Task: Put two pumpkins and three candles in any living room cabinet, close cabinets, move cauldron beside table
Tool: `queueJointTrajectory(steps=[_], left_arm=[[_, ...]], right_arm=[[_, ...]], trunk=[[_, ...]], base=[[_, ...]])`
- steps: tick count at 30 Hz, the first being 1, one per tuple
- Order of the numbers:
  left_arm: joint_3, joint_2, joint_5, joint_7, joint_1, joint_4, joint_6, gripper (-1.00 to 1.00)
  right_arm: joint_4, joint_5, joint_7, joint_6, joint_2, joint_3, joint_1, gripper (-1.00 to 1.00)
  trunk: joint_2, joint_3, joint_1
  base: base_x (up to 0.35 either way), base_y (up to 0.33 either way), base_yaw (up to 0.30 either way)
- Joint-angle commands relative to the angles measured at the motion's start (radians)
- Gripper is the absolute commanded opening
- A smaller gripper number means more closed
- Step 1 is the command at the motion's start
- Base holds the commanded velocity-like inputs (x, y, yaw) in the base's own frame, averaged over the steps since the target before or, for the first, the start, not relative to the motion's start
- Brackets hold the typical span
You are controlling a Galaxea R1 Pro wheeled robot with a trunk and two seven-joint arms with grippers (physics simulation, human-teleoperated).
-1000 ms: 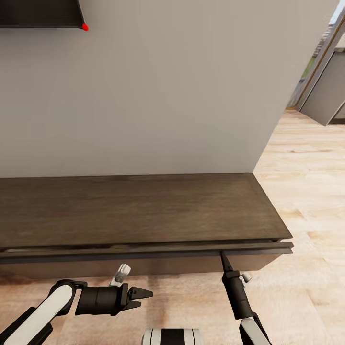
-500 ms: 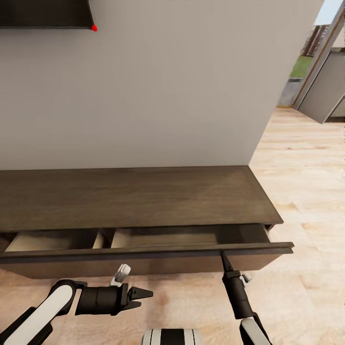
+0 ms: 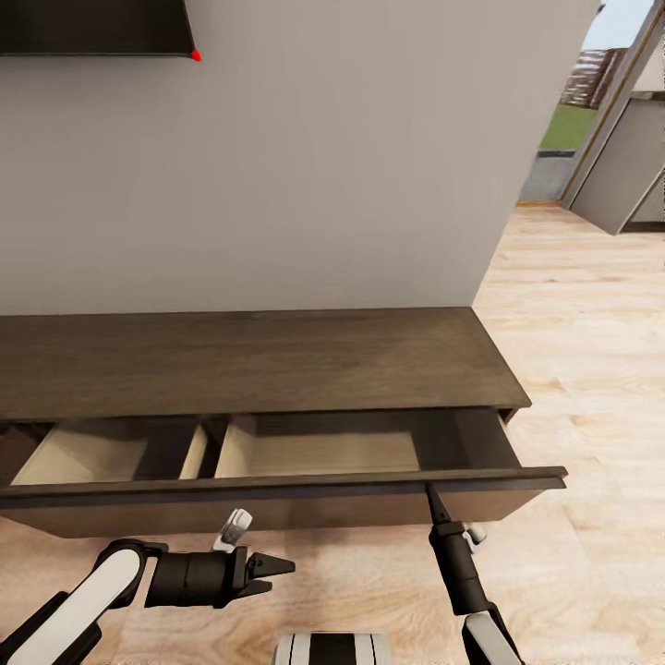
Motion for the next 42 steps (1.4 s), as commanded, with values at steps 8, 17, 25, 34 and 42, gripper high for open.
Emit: queueJointTrajectory(steps=[8,17,25,34,42], left_arm=[[-0.001,0.001,-0.007,-0.008,-0.001,0.000,0.001,1.00],[-0.001,0.001,-0.006,-0.008,-0.001,0.000,0.001,1.00],[-0.001,0.000,-0.007,-0.008,-0.001,0.000,0.001,1.00],[-0.001,0.001,-0.007,-0.008,-0.001,0.000,0.001,1.00],[0.000,0.001,-0.008,-0.008,-0.001,0.000,0.001,1.00]], right_arm=[[0.017,0.007,0.002,-0.002,0.001,0.004,0.000,-1.00],[0.017,0.007,0.002,-0.002,0.001,0.004,0.000,-1.00],[0.018,0.007,0.002,-0.002,0.001,0.004,0.000,-1.00],[0.018,0.007,0.002,-0.002,0.001,0.004,0.000,-1.00],[0.018,0.007,0.002,-0.002,0.001,0.004,0.000,-1.00]], trunk=[[0.000,-0.001,0.000],[0.000,-0.001,0.000],[0.000,-0.001,0.000],[0.000,-0.001,0.000],[0.000,-0.001,0.000]], base=[[-0.172,0.000,0.000],[-0.168,0.000,0.000],[-0.099,0.000,0.000],[-0.131,0.000,0.000],[-0.119,0.000,0.000]])
